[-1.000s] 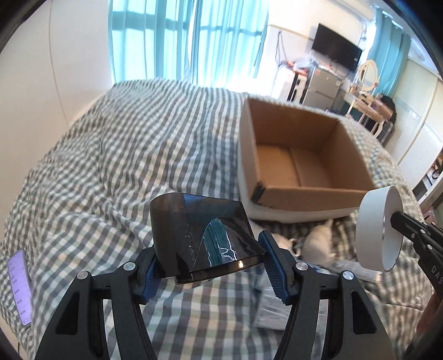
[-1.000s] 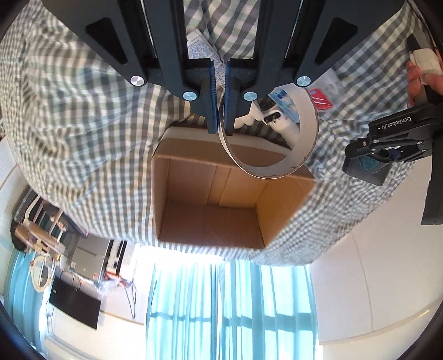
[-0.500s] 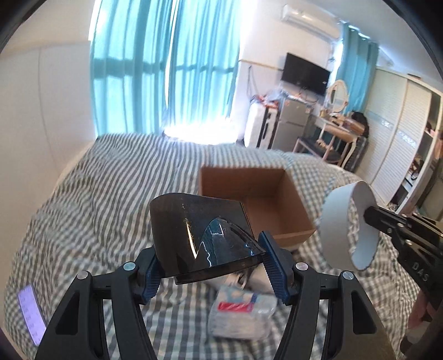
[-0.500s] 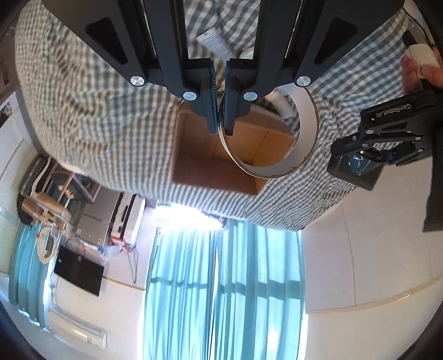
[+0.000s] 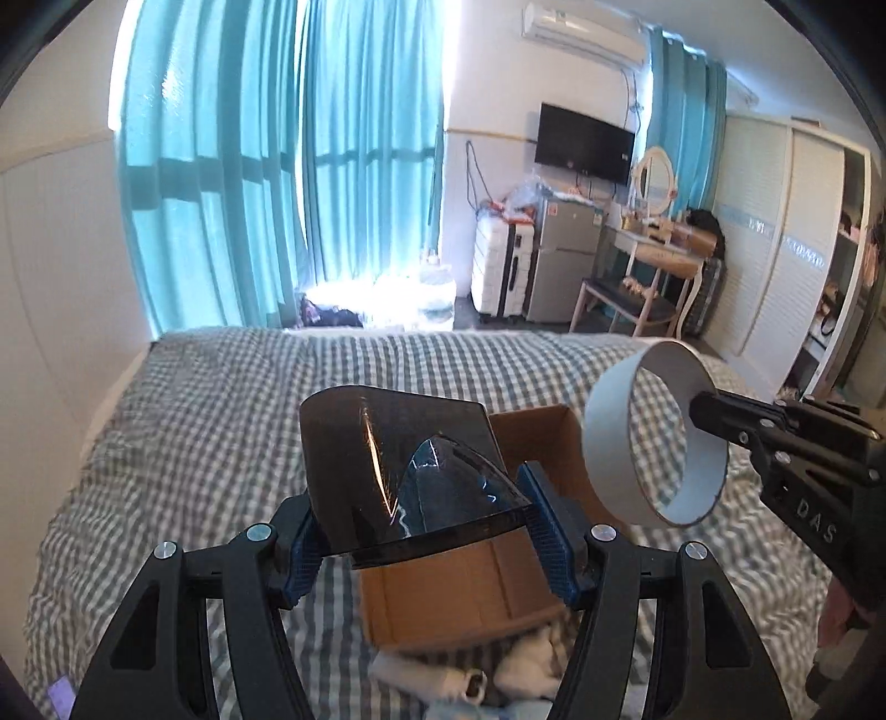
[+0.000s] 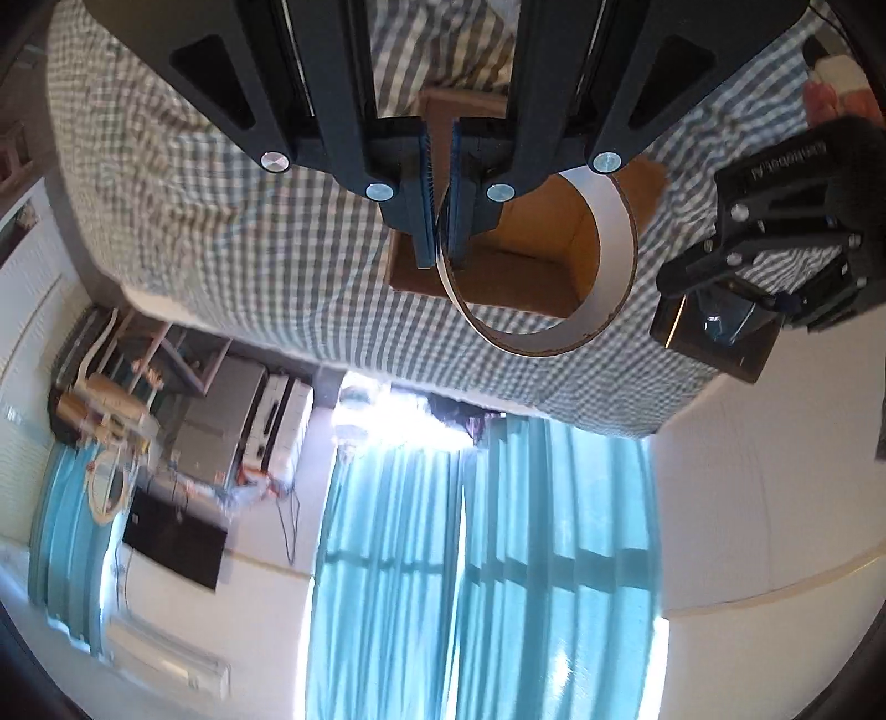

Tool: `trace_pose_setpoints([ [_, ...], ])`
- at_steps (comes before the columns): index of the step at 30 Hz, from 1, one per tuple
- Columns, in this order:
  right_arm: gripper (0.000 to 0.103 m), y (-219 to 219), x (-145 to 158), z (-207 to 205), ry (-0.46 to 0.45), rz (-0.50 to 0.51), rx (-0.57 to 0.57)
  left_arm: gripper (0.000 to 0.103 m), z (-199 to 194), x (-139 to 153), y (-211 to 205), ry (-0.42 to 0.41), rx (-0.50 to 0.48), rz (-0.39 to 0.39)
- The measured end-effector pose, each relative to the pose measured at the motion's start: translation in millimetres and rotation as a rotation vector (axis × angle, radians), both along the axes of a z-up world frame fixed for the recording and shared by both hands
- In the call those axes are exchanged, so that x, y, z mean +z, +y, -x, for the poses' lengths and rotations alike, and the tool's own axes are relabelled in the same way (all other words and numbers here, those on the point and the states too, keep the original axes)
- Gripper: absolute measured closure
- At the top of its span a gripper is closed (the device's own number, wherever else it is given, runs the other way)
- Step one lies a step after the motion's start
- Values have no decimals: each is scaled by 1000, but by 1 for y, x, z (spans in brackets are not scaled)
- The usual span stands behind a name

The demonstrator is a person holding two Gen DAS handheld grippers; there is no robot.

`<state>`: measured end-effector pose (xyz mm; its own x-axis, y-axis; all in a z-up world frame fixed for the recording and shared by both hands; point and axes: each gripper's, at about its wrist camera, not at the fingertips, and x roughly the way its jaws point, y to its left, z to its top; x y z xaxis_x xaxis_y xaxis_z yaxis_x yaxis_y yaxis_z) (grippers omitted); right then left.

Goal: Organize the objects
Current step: 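Carry both objects over the box and release them inside with both grippers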

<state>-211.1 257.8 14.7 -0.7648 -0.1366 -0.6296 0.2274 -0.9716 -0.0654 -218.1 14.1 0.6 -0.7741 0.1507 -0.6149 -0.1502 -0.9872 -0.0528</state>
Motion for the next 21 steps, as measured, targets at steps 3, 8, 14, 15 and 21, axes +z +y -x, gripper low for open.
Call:
trace_pose_setpoints([
  [3, 99, 6, -24, 38, -60, 21, -22, 37, 29, -23, 3, -47, -11, -7],
  [8, 99, 7, -70, 77, -135, 16, -34, 37, 58, -62, 13, -106, -41, 26],
  [14, 99, 4, -113, 98, -196, -14, -21, 37, 74, -98, 19, -159, -92, 50],
  [15, 99, 3, -118, 100, -198, -17, -17, 37, 76, -103, 20, -164, -100, 57],
  [21, 97, 1, -131, 93, -211, -24, 6, 32, 80, -117, 18, -201, -126, 54],
])
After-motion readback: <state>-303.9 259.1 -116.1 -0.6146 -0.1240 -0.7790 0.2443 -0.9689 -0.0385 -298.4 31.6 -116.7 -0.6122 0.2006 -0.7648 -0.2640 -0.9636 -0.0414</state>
